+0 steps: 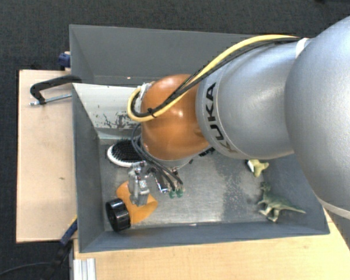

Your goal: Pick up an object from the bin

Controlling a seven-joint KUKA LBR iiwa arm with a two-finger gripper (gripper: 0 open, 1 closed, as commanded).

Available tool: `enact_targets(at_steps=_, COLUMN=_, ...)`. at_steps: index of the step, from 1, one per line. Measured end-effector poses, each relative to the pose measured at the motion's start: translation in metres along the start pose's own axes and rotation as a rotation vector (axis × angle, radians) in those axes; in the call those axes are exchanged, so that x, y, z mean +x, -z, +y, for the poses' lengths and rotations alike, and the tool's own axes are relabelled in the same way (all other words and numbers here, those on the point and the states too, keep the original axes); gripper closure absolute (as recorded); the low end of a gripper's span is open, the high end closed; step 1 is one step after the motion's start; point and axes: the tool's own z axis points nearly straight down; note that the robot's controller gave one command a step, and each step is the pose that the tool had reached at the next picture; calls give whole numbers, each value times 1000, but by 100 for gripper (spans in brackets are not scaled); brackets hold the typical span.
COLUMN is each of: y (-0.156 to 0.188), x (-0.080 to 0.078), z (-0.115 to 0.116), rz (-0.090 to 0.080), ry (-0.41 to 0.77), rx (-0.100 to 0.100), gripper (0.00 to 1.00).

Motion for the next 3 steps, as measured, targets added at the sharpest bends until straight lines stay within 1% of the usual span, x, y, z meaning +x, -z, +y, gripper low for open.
enact_targets(at_steps=1, y=2, x=-1, z=0, rz=-4, ry=0, rx=-1, gripper=0)
enact_targets(at_steps=2, y=-80, x=-1, z=11, rz=-2, ry=205, rx=-2, gripper=0)
enact_targets(at_steps=3, y=-79, x=-2, z=11, rz=-7, ry=204, rx=-2, gripper=100)
